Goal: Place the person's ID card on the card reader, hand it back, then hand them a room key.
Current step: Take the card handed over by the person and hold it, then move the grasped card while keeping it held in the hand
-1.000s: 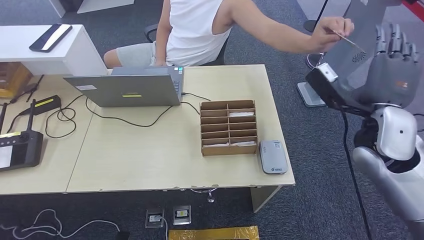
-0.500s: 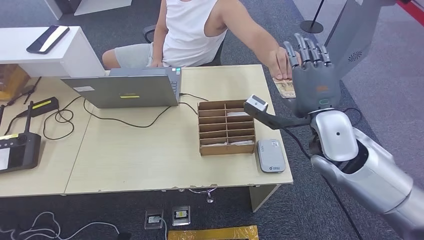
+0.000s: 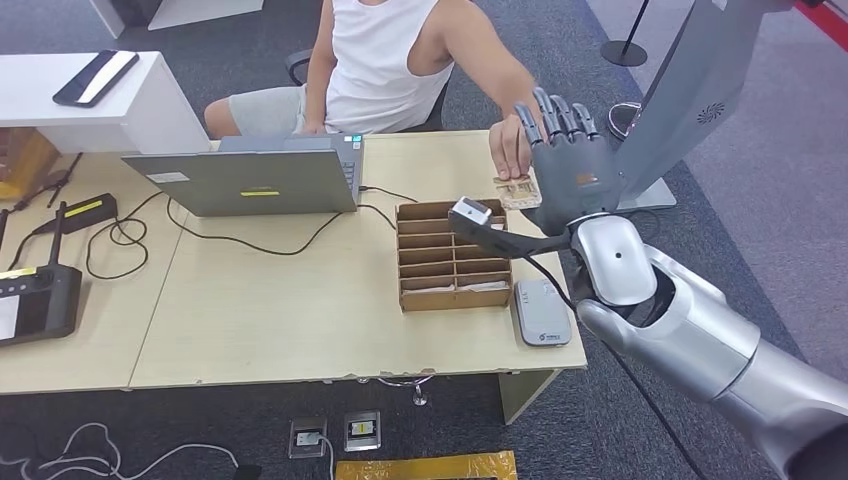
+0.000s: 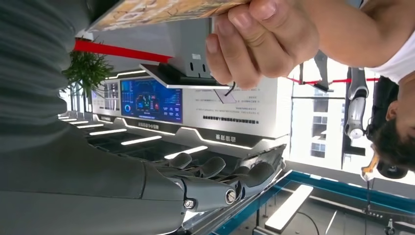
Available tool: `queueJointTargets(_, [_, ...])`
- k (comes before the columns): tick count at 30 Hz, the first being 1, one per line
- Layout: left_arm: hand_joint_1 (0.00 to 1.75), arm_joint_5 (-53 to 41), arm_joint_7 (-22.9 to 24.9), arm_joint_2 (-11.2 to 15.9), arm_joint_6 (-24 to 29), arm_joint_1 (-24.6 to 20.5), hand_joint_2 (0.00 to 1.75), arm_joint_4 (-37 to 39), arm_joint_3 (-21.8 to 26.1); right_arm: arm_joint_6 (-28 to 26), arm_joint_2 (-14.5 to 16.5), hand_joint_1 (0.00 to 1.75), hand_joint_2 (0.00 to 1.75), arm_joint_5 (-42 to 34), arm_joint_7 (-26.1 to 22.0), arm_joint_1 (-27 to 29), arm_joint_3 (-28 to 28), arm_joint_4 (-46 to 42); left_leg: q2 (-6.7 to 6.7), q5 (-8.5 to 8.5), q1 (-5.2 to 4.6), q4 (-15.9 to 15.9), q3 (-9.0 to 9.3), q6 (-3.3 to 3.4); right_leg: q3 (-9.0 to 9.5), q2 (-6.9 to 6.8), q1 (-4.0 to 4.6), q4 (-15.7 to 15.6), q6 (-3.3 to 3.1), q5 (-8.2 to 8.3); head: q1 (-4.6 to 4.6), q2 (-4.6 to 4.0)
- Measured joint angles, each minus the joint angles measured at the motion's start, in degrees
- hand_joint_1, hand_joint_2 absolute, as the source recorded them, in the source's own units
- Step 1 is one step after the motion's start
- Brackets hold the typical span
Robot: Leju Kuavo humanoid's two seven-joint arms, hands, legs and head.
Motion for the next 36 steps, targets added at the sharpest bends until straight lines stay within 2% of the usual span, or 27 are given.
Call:
queueJointTargets(1, [0.0,0.0,0.0,0.0,0.0,0.0,1.75,0.0,0.0,0.0,0.1,1.71,1.75,-0.4,0.1,0.0,0.3,0.3,0.0,0.0,0.0,0.0,0.0,0.0,0.0,0.0,0.0,0.0,0.0,0.0,0.0,0.0])
queueJointTargets(2, [0.0,0.0,0.0,0.0,0.0,0.0,1.75,0.0,-0.1,-0.1,0.2,1.75,1.75,-0.9,0.2,-0.1,0.5,0.6,0.0,0.0,0.0,0.0,0.0,0.0,0.0,0.0,0.0,0.0,0.0,0.0,0.0,0.0])
queueJointTargets(36, [0.0,0.0,0.0,0.8,-0.2,0.0,1.75,0.0,-1.2,-1.5,0.3,1.75,1.75,-5.9,0.2,0.5,3.1,2.4,0.08,0.0,0.0,0.0,0.06,0.0,0.0,0.09,0.0,0.0,0.0,0.01,-0.01,0.0])
